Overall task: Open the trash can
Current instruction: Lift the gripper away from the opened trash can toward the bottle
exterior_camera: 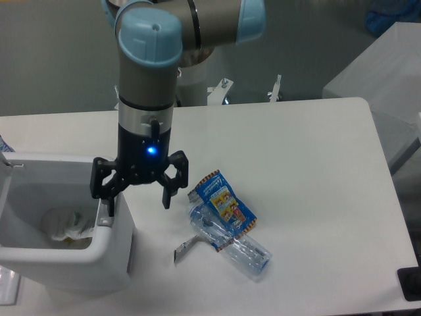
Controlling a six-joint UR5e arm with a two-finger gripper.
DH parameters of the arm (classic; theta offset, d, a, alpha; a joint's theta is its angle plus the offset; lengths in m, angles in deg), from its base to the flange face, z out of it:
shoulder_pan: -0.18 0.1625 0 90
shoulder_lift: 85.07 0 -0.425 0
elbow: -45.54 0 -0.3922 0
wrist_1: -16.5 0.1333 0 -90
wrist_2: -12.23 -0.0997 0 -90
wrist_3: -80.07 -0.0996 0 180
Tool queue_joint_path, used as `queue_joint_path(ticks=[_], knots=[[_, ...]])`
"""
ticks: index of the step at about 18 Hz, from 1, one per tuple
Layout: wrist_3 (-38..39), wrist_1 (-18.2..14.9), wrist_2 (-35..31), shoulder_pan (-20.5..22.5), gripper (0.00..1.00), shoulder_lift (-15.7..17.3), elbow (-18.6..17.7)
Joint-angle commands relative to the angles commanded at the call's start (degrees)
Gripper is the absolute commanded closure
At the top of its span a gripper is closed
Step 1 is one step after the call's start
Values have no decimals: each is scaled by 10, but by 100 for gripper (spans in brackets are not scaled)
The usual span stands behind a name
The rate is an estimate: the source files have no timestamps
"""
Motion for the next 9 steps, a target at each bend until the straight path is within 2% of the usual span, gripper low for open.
queue_joint_path(ticks=[2,3,7,9], knots=[[1,53,1,32,0,2,2],[0,66,0,46,0,3,4],[-5,67,-9,83,0,9,4],[-44,63,-26,93,0,10,2]])
